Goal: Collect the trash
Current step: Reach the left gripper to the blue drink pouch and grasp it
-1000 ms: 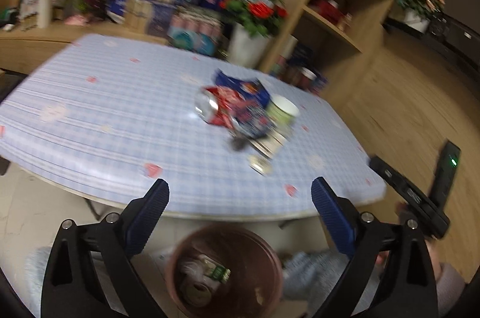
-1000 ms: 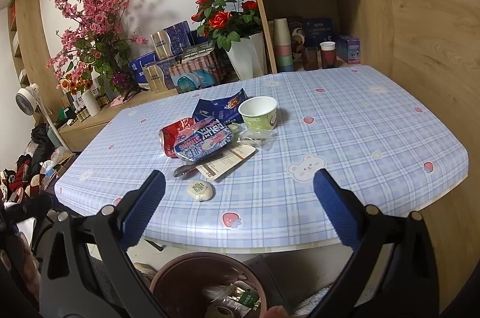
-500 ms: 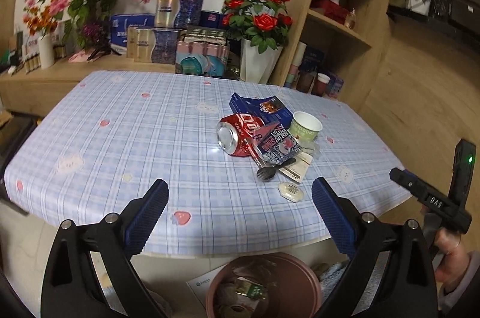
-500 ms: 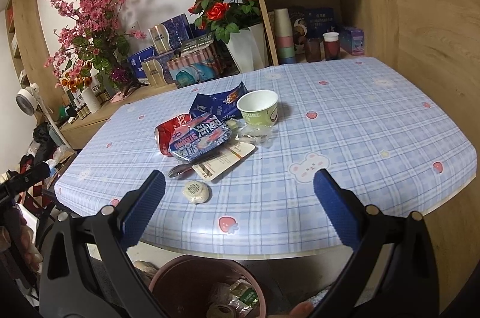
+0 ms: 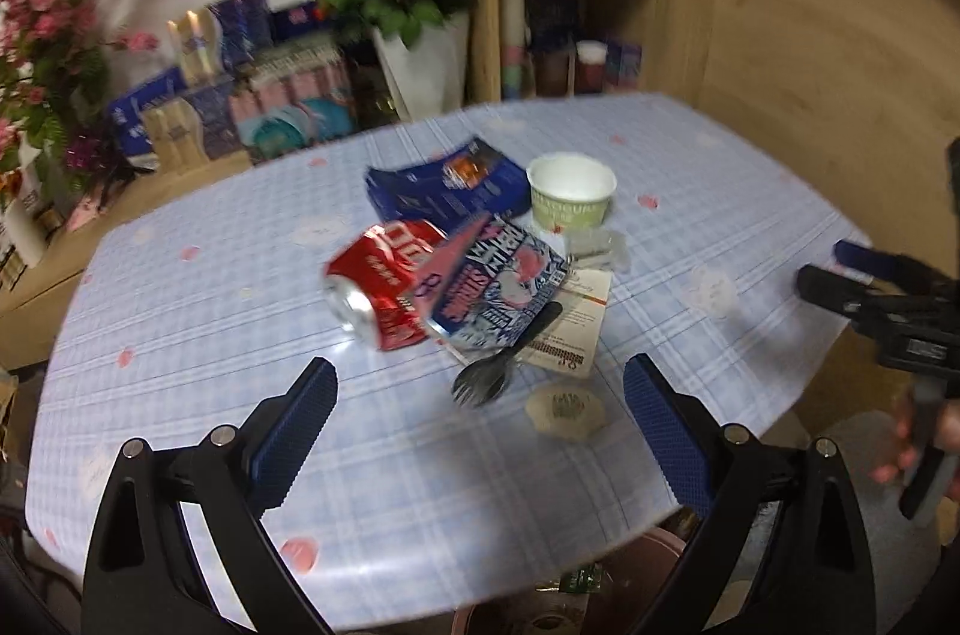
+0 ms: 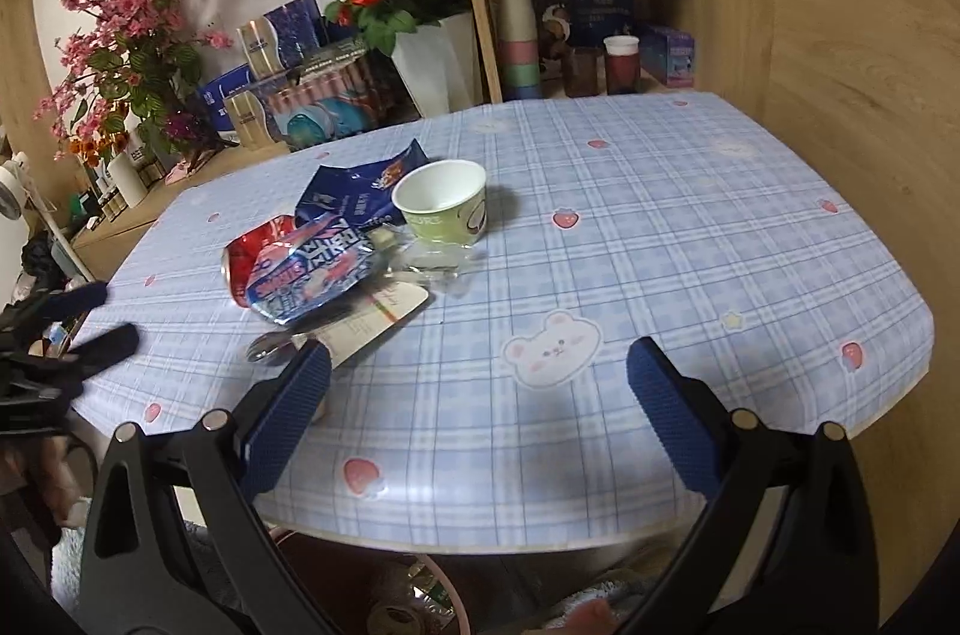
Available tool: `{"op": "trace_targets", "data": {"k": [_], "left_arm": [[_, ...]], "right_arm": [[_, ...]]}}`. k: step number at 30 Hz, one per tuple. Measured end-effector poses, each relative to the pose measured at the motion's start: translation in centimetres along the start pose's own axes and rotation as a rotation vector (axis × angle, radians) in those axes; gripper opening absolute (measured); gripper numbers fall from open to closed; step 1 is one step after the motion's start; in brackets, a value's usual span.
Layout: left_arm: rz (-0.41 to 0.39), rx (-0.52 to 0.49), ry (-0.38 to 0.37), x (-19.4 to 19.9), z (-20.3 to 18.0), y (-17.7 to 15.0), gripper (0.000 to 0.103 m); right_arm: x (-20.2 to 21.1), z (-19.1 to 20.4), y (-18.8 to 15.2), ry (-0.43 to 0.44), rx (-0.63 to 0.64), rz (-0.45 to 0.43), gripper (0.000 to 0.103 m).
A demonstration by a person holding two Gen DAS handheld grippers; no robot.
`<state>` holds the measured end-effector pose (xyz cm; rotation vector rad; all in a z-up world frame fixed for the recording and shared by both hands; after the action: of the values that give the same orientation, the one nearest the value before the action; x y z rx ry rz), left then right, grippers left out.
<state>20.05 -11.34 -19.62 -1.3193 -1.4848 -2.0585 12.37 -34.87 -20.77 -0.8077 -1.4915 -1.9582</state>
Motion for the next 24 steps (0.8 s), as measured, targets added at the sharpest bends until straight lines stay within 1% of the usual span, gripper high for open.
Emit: {"op": "trace_targets", "data": {"k": [1, 2, 5, 9, 13, 16, 20, 21, 23, 24], "left_arm": [[0.029, -0.013, 0.005, -1.5, -0.2, 0.6, 0.094], [0.056, -0.038, 0.028, -3.4, -0.6, 1.3, 0.094], [0.118, -0.104, 0.072, -7.1, -1.2, 3.0, 0.092], [0.171, -0.150, 0.100, -10.3, -1.3, 4.8, 0.092], [0.208, -0.254, 0.112, -12.2, -2.1, 5.6, 0.092], [0.239, -0.287, 0.105, -13.3, -2.1, 6.1, 0.092], [0.260, -0.341, 0.122, -14.2, -2.4, 6.4, 0.093], [0.266, -0.345, 0.115, -14.3, -2.4, 6.5, 0.092], [0.274, -0.342, 0.074, -14.2, -2.3, 6.7, 0.090], [0.271, -0.337, 0.049, -13.9, -2.1, 6.9, 0.085]], "right_arm": [[-0.4, -0.2, 0.2, 0.004, -0.004, 0.006, 0.098], [-0.8, -0.4, 0.5, 0.009, -0.008, 0.011, 0.098], [-2.0, -1.0, 1.0, 0.018, -0.022, 0.021, 0.098], [-3.2, -2.0, 1.6, 0.028, -0.050, 0.037, 0.098], [-4.2, -2.9, 1.9, 0.023, -0.076, 0.045, 0.098], [-4.6, -3.3, 1.9, 0.013, -0.082, 0.048, 0.098], [-5.2, -3.6, 1.8, 0.008, -0.082, 0.066, 0.098], [-5.3, -3.7, 1.8, 0.008, -0.086, 0.067, 0.098], [-5.3, -3.8, 1.8, 0.013, -0.092, 0.068, 0.098], [-5.3, -3.9, 1.8, 0.015, -0.093, 0.069, 0.098]]}}
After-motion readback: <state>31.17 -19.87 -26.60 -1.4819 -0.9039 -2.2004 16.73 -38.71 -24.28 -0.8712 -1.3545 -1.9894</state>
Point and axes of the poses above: each gripper's, at about its wrist camera, not at the fingertips, and x roughly against the way its jaws point, z to its left, y to its top, the point moved 1 cm from there along -x, roughly the way its jaws point, and after that the axes turned 8 degrees about z, right-handed, at the moved point
